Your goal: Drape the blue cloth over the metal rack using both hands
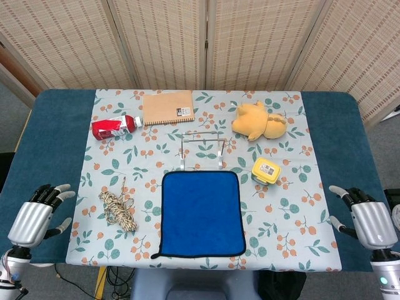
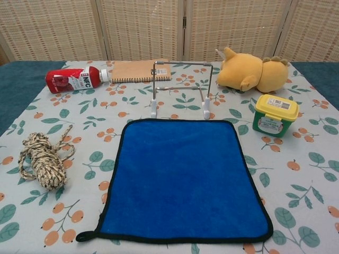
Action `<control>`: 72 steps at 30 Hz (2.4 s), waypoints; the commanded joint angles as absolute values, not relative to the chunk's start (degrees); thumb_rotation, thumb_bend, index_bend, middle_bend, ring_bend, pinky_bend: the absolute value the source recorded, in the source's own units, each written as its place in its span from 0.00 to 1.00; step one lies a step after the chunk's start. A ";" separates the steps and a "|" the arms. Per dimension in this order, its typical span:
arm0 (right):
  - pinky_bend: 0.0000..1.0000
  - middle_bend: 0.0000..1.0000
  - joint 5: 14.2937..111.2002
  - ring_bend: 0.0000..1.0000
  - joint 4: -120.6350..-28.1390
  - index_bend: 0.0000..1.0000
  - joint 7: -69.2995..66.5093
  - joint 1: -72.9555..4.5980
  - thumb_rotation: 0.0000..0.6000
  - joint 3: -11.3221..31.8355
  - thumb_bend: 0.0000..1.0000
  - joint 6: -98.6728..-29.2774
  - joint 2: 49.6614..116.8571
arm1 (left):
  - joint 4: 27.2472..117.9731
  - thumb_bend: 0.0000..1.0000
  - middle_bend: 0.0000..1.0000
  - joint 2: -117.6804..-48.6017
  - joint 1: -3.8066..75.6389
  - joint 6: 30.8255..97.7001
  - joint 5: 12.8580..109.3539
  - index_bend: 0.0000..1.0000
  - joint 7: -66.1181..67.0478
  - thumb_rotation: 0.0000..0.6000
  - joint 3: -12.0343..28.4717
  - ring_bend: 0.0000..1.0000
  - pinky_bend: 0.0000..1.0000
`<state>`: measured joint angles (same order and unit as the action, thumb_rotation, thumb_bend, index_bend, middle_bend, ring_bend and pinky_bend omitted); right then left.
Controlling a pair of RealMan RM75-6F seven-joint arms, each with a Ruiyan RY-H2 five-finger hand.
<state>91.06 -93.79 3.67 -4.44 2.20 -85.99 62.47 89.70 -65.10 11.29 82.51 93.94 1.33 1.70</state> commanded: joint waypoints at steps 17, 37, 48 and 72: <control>0.70 0.61 103.72 0.56 -95.24 0.26 4.47 -12.16 1.00 -1.96 0.19 -77.64 64.91 | 90.63 0.24 0.68 -67.80 22.46 73.28 109.24 0.36 -2.60 1.00 -3.74 0.68 0.81; 0.90 0.92 105.68 0.82 -96.22 0.28 11.57 -19.92 1.00 -4.40 0.19 -64.85 71.45 | 89.55 0.24 0.86 -78.85 30.54 62.62 110.61 0.41 -0.59 1.00 -6.64 0.88 1.00; 0.92 0.92 104.43 0.83 -93.93 0.29 11.80 -21.63 1.00 -4.83 0.19 -63.20 74.27 | 88.45 0.24 0.87 -82.13 32.30 59.45 108.77 0.41 0.72 1.00 -8.16 0.89 1.00; 0.92 0.92 103.73 0.83 -91.07 0.29 10.47 -23.01 1.00 -6.86 0.19 -63.86 77.34 | 86.15 0.24 0.88 -87.29 33.81 55.47 100.53 0.41 6.64 1.00 -6.72 0.89 1.00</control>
